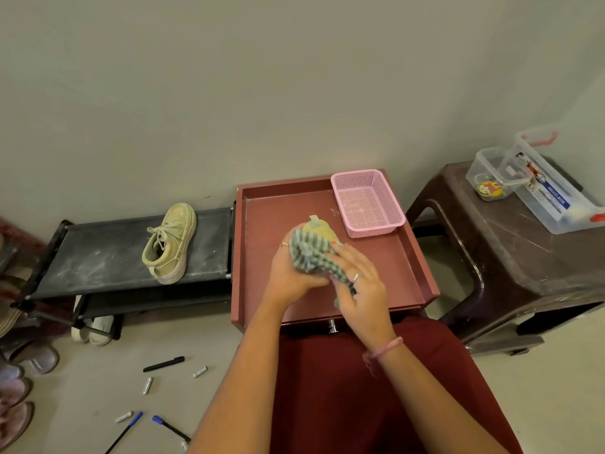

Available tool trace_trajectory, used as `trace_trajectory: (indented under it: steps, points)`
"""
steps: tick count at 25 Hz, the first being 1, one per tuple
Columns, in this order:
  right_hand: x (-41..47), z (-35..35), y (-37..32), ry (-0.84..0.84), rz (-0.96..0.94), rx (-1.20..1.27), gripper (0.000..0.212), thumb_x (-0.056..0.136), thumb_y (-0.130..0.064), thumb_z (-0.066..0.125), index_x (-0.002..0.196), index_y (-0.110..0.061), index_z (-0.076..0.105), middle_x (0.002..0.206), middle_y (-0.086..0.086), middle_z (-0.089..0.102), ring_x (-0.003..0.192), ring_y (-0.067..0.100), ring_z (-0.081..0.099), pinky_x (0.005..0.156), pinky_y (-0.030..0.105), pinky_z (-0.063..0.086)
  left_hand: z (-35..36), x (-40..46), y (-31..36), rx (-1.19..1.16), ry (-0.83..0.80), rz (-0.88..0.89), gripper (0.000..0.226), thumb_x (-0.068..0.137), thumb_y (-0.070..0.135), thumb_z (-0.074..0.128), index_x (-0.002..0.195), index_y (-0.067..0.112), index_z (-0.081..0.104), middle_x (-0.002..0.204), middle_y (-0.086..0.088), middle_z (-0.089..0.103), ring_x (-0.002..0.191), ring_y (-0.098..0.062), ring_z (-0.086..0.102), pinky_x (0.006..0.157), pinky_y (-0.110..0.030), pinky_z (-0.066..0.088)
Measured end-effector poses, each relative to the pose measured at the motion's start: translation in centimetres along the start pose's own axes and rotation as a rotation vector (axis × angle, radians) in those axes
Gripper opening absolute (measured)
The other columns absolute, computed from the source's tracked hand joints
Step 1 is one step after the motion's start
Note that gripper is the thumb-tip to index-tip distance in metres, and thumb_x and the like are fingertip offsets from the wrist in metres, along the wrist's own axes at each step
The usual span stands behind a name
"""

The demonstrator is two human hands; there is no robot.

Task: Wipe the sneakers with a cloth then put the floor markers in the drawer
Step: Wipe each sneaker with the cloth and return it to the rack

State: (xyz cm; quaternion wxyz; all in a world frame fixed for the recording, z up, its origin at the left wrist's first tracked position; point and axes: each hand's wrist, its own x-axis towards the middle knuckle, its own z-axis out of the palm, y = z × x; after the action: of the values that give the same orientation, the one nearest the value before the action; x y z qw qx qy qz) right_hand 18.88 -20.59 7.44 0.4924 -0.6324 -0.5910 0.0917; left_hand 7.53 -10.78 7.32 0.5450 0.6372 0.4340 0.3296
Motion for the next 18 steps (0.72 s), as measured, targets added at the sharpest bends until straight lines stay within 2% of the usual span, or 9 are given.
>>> trace_trajectory:
  steps: [3, 6, 7, 8, 11, 13, 16, 18]
  points:
    - [2.0, 0.3, -0.4, 0.124, 0.254, 0.105, 0.031, 0.089, -0.011, 0.059, 0.119, -0.014, 0.065, 0.121, -0.008, 0.062, 0.120, 0.011, 0.053, 0.104, 0.031, 0.041, 0.6, 0.0, 0.7, -0.063, 0.012, -0.019, 0.084, 0.060, -0.013, 0.082, 0.132, 0.009, 0.044, 0.113, 0.005, 0.063, 0.098, 0.008, 0.062, 0.080, -0.012, 0.049]
    - [3.3, 0.3, -0.9, 0.209, 0.528, 0.282, 0.022, 0.092, -0.018, 0.057, 0.110, -0.018, 0.069, 0.108, -0.007, 0.068, 0.104, 0.011, 0.062, 0.092, 0.040, 0.049, 0.6, 0.2, 0.8, -0.035, -0.028, -0.031, 0.101, 0.054, -0.001, 0.088, 0.140, 0.016, 0.039, 0.127, 0.003, 0.059, 0.114, -0.006, 0.060, 0.092, -0.026, 0.052]
    - [3.1, 0.3, -0.9, 0.214, 0.525, 0.283, 0.023, 0.092, -0.018, 0.056, 0.111, -0.017, 0.068, 0.110, -0.007, 0.068, 0.105, 0.011, 0.061, 0.092, 0.041, 0.049, 0.6, 0.3, 0.5, -0.031, -0.029, -0.030, 0.102, 0.053, 0.000, 0.088, 0.140, 0.016, 0.039, 0.127, 0.002, 0.060, 0.116, -0.010, 0.060, 0.094, -0.029, 0.051]
    - [2.3, 0.4, -1.0, 0.200, 0.434, 0.220, 0.026, 0.092, -0.015, 0.056, 0.115, -0.016, 0.067, 0.117, -0.007, 0.065, 0.112, 0.012, 0.058, 0.097, 0.040, 0.047, 0.6, 0.4, 0.2, -0.019, -0.027, -0.037, 0.100, 0.055, -0.004, 0.088, 0.140, 0.014, 0.039, 0.126, -0.001, 0.061, 0.116, -0.012, 0.060, 0.095, -0.030, 0.051]
    - [-0.5, 1.1, -0.6, 0.044, 0.018, -0.016, 0.040, 0.087, -0.003, 0.058, 0.126, -0.013, 0.059, 0.135, -0.006, 0.053, 0.134, 0.016, 0.039, 0.113, 0.033, 0.030, 0.1, 0.7, -0.7, 0.024, -0.039, 0.019, 0.081, 0.067, -0.014, 0.078, 0.137, 0.001, 0.040, 0.122, -0.013, 0.061, 0.114, -0.020, 0.061, 0.100, -0.040, 0.049]
    - [-0.2, 0.9, -0.1, 0.040, 0.020, 0.049, 0.043, 0.086, 0.000, 0.058, 0.127, -0.014, 0.058, 0.135, -0.007, 0.053, 0.135, 0.011, 0.037, 0.114, 0.030, 0.028, 0.2, 0.2, -0.2, 0.014, -0.016, 0.018, 0.078, 0.065, -0.012, 0.081, 0.132, 0.000, 0.044, 0.117, -0.008, 0.064, 0.107, -0.010, 0.063, 0.097, -0.035, 0.051]
    - [1.3, 0.8, -0.6, 0.104, 0.202, 0.170, 0.036, 0.089, -0.007, 0.058, 0.124, -0.016, 0.060, 0.126, -0.021, 0.053, 0.128, 0.006, 0.044, 0.109, 0.023, 0.034, 0.6, -0.4, 0.7, -0.060, 0.048, -0.006, 0.075, 0.063, -0.012, 0.081, 0.128, 0.007, 0.048, 0.108, 0.008, 0.064, 0.094, 0.010, 0.062, 0.081, -0.012, 0.049]
    - [2.0, 1.0, -1.1, 0.096, 0.346, 0.325, 0.025, 0.092, -0.014, 0.058, 0.116, -0.019, 0.065, 0.117, -0.020, 0.061, 0.117, 0.006, 0.054, 0.100, 0.025, 0.043, 0.2, -0.6, 0.7, -0.074, 0.033, -0.004, 0.083, 0.063, -0.013, 0.080, 0.133, 0.010, 0.043, 0.113, 0.012, 0.060, 0.098, 0.013, 0.060, 0.079, -0.008, 0.046]
